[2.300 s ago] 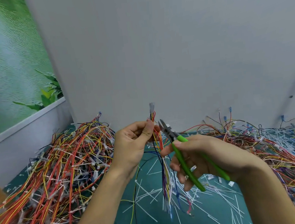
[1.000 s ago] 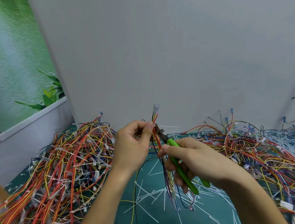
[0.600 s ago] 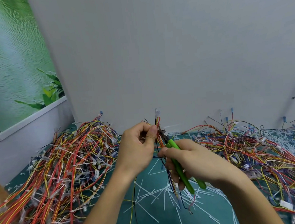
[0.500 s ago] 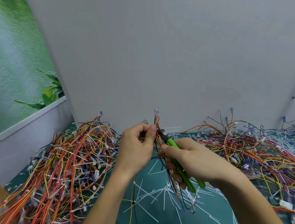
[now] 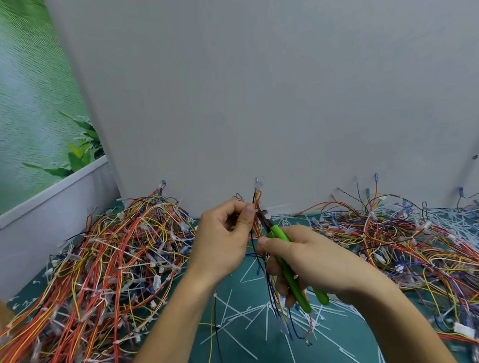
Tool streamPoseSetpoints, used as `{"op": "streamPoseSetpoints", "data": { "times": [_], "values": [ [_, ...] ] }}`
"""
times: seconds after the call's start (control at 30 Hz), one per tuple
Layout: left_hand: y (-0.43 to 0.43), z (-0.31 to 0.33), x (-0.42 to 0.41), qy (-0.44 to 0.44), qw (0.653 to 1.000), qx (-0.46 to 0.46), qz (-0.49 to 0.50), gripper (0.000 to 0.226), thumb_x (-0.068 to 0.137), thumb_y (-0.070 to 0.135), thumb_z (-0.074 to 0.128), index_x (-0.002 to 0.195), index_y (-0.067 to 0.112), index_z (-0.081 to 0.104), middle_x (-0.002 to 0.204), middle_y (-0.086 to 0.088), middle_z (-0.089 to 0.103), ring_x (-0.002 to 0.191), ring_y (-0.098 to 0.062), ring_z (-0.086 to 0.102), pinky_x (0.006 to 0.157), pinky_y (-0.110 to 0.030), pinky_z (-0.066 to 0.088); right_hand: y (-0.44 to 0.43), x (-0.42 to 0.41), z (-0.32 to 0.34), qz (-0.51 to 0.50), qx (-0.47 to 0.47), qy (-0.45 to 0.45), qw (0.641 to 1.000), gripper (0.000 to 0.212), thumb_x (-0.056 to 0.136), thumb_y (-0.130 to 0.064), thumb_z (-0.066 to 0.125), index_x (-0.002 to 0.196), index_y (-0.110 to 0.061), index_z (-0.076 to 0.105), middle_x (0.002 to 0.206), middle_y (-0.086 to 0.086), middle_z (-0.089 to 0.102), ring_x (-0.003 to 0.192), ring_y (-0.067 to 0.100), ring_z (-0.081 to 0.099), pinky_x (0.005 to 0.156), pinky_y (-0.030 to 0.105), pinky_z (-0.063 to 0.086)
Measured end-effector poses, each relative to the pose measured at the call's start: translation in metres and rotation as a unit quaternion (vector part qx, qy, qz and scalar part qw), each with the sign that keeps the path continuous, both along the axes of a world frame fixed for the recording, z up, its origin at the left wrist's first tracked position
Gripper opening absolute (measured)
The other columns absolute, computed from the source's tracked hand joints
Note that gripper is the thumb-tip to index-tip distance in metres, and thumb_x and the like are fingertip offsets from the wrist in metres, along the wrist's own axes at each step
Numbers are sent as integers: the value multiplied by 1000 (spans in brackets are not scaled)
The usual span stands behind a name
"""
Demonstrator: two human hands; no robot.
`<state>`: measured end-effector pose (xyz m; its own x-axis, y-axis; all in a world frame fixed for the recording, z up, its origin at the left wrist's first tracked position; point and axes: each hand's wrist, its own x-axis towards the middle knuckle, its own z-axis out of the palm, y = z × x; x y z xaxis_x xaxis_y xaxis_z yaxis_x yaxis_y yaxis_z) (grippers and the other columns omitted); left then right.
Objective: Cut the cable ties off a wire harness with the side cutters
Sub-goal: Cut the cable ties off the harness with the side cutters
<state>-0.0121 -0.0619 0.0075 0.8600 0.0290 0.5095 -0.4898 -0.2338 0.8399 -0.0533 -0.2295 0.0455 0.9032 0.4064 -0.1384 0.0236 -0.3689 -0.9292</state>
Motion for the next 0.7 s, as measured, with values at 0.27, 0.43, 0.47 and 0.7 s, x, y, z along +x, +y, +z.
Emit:
{"op": "streamPoseSetpoints", "data": {
  "times": [0.27,0.43,0.47,0.7],
  "values": [
    [-6,0,-1,61,993,-96,-39,25,99,19,60,77,19,71,67,4,61,60,-7,50,56,-17,44,-3,3,-3,8,-25,-28,999,39,106,-38,52,94,-1,51,67,7,58,59,34,58,61,55,55],
    [-7,2,-2,55,993,-99,-40,26,99,21,60,76,18,70,66,4,61,57,-7,50,55,-18,44,-3,5,-7,-3,-27,-50,998,35,108,-38,47,99,-7,57,58,-3,54,51,29,54,48,38,48],
    [-7,1,-2,54,993,-98,-38,26,99,22,60,76,18,70,67,3,62,59,-9,50,57,-20,44,-2,5,-7,-2,-28,-50,998,34,108,-38,46,98,-8,57,59,-2,54,51,30,54,47,37,48],
    [-6,0,-2,33,996,-66,-40,25,97,36,60,77,27,70,68,6,59,66,-11,48,63,-31,41,-3,2,-2,4,-19,-32,999,33,108,-37,48,91,-10,54,65,6,56,57,34,56,58,49,51]
  ]
}}
